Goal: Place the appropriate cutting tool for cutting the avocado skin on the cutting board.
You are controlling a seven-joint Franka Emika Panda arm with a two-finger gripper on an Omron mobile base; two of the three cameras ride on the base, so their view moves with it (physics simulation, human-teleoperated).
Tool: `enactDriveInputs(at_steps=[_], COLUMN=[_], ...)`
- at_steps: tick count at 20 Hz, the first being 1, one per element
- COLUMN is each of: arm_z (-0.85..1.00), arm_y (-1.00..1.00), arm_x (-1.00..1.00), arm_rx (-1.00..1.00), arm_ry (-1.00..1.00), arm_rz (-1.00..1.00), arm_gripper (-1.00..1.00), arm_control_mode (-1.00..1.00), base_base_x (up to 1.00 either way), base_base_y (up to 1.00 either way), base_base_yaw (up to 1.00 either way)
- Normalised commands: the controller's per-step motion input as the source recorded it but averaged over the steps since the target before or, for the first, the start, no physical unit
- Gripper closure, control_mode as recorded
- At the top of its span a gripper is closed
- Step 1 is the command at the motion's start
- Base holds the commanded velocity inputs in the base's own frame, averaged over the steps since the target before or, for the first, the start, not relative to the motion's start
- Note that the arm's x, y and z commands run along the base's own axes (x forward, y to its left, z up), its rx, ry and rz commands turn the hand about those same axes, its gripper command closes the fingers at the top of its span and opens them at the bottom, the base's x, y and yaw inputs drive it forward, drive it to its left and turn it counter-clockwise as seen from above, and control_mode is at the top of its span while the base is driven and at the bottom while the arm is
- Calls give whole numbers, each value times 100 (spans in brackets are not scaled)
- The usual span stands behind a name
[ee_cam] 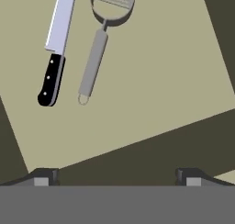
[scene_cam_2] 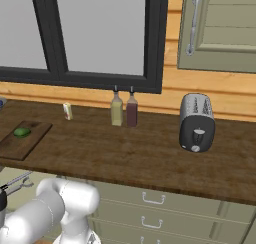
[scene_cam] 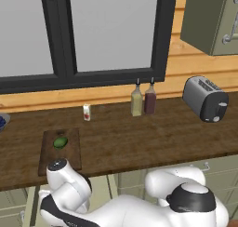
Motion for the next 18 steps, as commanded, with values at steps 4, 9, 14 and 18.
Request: enactDriveInputs(at_steps=[4, 9, 14, 18], arm_z=[0, -9, -19, -9], arm_y=[2, 18, 3, 2], arm_x=[7, 7, 0, 3], arm_rx=[0, 0, -1, -1], arm_ry=[0, 0, -1, -2], arm_rz=[8, 11, 12, 11], arm_gripper=[-100, -100, -100, -100], arm_control_mode=[-100, -100, -100, -100], base_base_x=[0, 0, 0, 0], base_base_y=[0, 0, 0, 0], base_base_yaw=[0, 0, 0, 0])
